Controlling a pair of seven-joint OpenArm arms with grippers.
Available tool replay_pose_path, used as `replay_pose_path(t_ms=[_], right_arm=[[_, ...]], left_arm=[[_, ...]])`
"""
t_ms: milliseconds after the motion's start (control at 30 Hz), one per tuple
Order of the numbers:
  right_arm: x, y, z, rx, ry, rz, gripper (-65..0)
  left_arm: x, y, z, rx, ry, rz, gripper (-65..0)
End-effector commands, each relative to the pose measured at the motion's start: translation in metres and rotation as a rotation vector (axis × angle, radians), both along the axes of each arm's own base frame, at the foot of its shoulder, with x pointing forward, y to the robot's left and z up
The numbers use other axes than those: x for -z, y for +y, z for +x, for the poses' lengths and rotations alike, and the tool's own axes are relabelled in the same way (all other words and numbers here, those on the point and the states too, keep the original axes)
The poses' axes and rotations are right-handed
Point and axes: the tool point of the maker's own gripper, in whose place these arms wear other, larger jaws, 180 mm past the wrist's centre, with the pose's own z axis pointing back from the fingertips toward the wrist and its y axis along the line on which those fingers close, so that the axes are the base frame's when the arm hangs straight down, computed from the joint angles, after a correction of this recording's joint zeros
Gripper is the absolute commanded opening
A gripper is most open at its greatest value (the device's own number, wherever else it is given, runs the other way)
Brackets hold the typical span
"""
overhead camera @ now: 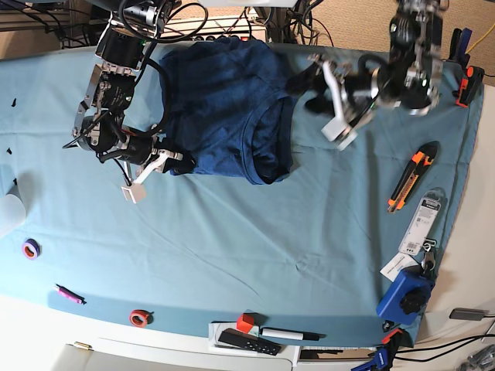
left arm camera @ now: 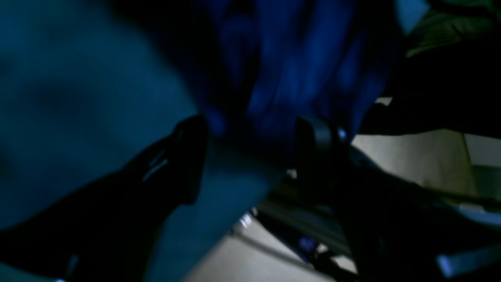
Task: Layout the t-shirt on the table in an organized manner, then fold the t-shirt properly
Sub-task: 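Grasp the folded shirt's corners with both grippers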
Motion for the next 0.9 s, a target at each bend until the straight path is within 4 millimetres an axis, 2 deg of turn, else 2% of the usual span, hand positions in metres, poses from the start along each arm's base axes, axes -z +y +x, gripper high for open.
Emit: replay_pose_path(t_ms=[0,133,200,367,533,867], right_arm=[[-0.010,-0.001,0.008,-0.005,-0.034,0.002,-65.0],[-0.011,-0.001,0.008,-0.014,-0.040,-0.001,-65.0],[-0.011,-0.001,0.007,-0.016,-0.042,-0.003,-65.0],[-0.011,0.000,0.007,-0.016,-0.042,-0.002,-65.0],[-0.011,0.000,0.007,-0.016,-0.042,-0.002,-65.0],[-0.011,0.000,0.007,-0.016,-0.042,-0.002,-65.0]], left_arm=[[-0.004,0.004,0.002,-0.027,-0.014,-0.003,-28.5],[0.003,-0.008,-0.029,0.001,0.055,-0.059,-28.5],[0.005,-0.016,-0.038,0.006,0.078,-0.079,-28.5],[0.014,-0.030,-0.034,-0.048,0.095,-0.100,-28.5],[0.013,-0.039,-0.029,-0.062,0.091,-0.124,-28.5],[0.043,-0.034,-0.037,-0.119,0.185,-0.105,-28.5]])
